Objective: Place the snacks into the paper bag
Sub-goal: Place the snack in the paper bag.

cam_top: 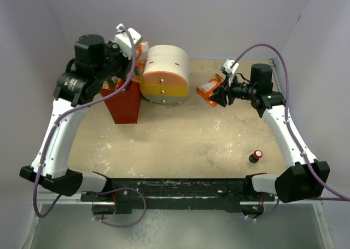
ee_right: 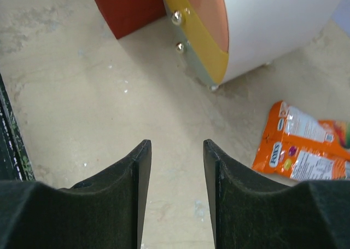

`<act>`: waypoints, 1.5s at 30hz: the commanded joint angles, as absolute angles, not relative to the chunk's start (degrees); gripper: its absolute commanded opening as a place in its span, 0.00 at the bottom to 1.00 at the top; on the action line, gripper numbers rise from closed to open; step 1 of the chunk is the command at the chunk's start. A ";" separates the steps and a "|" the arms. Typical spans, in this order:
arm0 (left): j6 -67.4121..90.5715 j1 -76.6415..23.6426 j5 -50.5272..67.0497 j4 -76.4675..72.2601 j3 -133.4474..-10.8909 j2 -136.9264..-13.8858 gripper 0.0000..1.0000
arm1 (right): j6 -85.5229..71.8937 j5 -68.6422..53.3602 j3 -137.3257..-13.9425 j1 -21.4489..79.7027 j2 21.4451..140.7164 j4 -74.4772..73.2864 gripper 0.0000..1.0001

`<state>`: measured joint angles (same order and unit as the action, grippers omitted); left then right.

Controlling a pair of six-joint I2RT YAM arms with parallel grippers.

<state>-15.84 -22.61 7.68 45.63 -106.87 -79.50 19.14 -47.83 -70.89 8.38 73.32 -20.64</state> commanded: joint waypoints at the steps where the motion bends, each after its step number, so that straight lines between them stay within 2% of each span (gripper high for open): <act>1: -20.96 -15.25 -2.10 45.79 -107.67 -74.65 0.10 | 19.21 -46.16 -69.07 7.22 69.42 -17.23 0.46; 5: -23.84 -11.63 -6.10 42.86 -106.08 -74.56 0.09 | 19.04 -47.72 -68.22 6.09 68.26 -16.89 0.46; 10: -27.00 -9.42 -8.46 42.13 -106.84 -80.42 0.10 | 18.97 -49.57 -67.41 4.82 67.63 -16.72 0.47; 18: -28.70 -7.34 -6.01 43.25 -110.15 -90.77 0.14 | 17.36 -50.54 -65.19 2.63 65.40 -14.63 0.47; 23: -29.01 -4.84 -2.10 49.08 -113.12 -96.53 0.18 | 17.39 -50.29 -64.72 2.04 65.28 -14.03 0.48; 30: -28.80 -2.05 4.59 55.46 -115.99 -98.18 0.21 | 17.55 -50.05 -64.42 2.02 66.23 -13.53 0.48; 35: -27.80 -1.68 8.04 57.80 -115.94 -99.66 0.28 | 17.82 -49.93 -64.25 2.02 66.27 -13.44 0.48; 45: -26.98 -1.58 6.93 57.68 -116.02 -99.04 0.53 | 17.93 -49.08 -63.81 2.01 66.87 -12.77 0.48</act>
